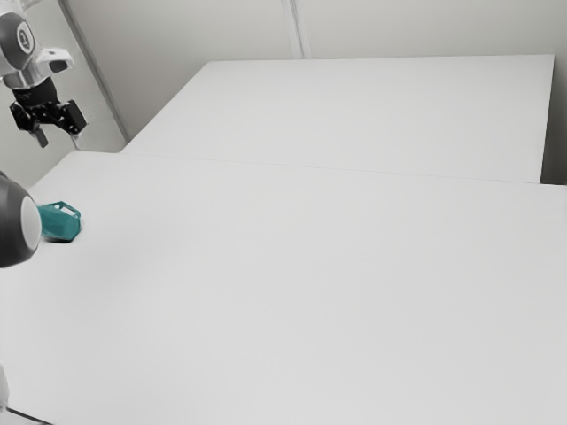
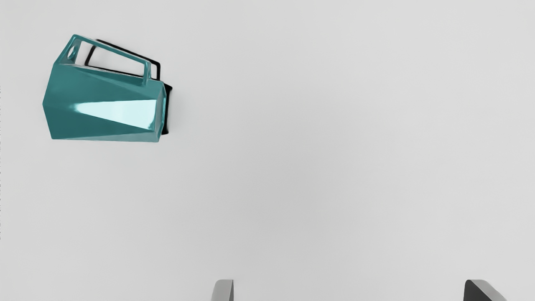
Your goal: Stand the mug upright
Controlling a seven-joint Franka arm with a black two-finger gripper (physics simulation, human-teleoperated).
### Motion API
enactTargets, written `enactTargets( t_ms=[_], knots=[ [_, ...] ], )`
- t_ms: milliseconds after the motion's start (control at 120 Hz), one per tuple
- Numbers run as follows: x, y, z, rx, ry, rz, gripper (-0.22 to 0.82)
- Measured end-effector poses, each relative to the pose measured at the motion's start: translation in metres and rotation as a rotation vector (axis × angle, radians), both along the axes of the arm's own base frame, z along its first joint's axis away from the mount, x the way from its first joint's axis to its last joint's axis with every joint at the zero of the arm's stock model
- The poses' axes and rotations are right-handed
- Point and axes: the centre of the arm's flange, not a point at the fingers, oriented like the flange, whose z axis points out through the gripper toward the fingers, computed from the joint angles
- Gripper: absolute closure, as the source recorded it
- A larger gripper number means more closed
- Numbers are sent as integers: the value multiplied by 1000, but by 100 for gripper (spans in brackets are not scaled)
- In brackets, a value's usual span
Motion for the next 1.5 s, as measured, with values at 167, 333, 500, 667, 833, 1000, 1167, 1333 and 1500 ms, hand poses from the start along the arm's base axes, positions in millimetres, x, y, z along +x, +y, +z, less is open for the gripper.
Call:
enactTargets(
  t_ms=[167,333,500,667,833,1000,1167,1333,1500],
  knots=[
    [-28,78,-28,-95,-64,18,0],
    [-49,132,-67,-267,-271,-12,0],
    [-31,132,-100,-383,-530,-102,0],
    [-6,125,-147,-396,-686,-146,0],
    [-41,132,-184,-371,-753,-113,0],
    [-91,123,-184,-284,-782,-144,0],
    [-124,139,-200,-194,-772,-207,0],
    [-162,175,-205,-93,-742,-280,0],
    [-186,218,-212,-21,-719,-345,0]
  ],
)
